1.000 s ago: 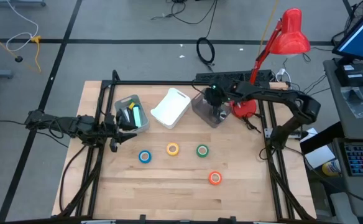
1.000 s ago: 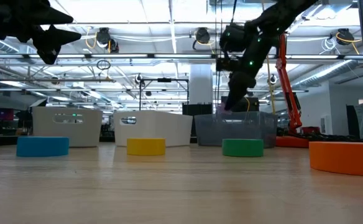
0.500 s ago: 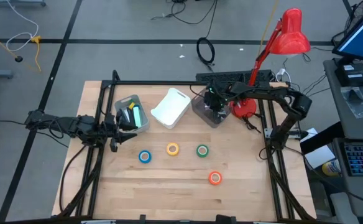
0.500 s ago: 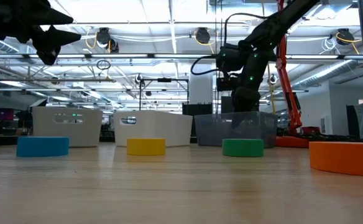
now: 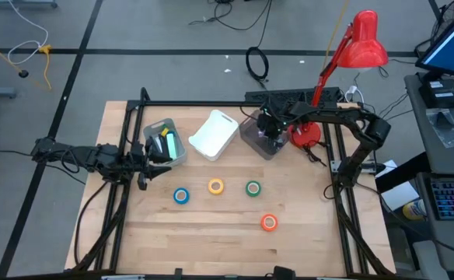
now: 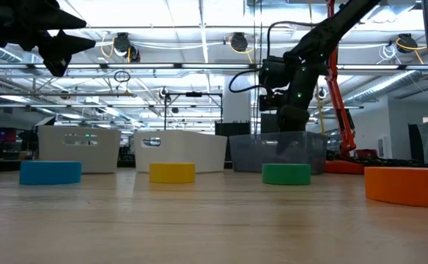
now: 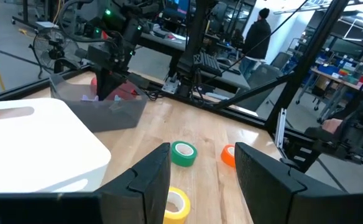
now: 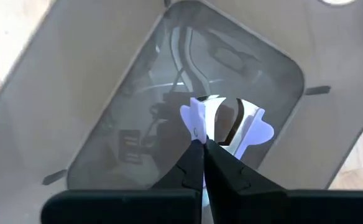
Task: Pick and place Stapler, Stapler remover, tape
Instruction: Put the purple staple remover into the black bin, then put the green tape into the white bin
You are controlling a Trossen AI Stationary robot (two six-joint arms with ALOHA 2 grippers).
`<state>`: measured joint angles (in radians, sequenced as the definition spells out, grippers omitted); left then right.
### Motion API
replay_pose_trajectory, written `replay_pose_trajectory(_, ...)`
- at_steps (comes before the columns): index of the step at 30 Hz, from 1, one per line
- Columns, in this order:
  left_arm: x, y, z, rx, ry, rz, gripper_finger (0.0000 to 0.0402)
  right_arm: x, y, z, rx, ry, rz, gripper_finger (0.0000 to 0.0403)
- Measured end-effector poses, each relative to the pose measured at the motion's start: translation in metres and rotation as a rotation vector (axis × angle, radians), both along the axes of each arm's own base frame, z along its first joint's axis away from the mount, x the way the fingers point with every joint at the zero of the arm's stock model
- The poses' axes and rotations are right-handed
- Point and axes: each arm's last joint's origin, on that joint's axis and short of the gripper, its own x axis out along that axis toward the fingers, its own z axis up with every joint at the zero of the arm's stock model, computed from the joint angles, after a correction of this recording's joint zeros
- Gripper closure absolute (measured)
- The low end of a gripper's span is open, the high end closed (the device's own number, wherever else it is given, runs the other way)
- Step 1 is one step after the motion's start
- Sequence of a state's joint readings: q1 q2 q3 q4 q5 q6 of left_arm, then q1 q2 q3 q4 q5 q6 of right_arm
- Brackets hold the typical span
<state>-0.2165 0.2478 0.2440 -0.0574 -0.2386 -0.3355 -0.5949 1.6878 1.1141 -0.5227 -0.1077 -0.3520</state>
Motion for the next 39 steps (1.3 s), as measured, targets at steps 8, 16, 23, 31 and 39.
replay_pose_trajectory(8, 0.000, 0.000, 0.000, 0.000, 0.000, 0.000, 0.0220, -0.001, 0.000, -0.004, -0.001, -0.013, -0.020, 0.0403)
replay_pose_trajectory(16, 0.000, 0.000, 0.000, 0.000, 0.000, -0.001, 0.0220, -0.001, 0.000, -0.004, 0.000, -0.014, -0.027, 0.0386)
replay_pose_trajectory(23, 0.000, 0.000, 0.000, -0.001, 0.000, -0.001, 0.0220, -0.001, 0.000, -0.004, -0.001, -0.013, -0.027, 0.0337)
replay_pose_trajectory(31, 0.000, 0.000, 0.000, -0.019, 0.000, 0.000, 0.0220, -0.002, 0.003, 0.022, -0.089, -0.093, -0.011, 0.0308)
replay_pose_trajectory(39, 0.000, 0.000, 0.000, -0.013, 0.000, -0.001, 0.0220, -0.012, 0.044, 0.085, -0.090, -0.348, 0.146, 0.0321)
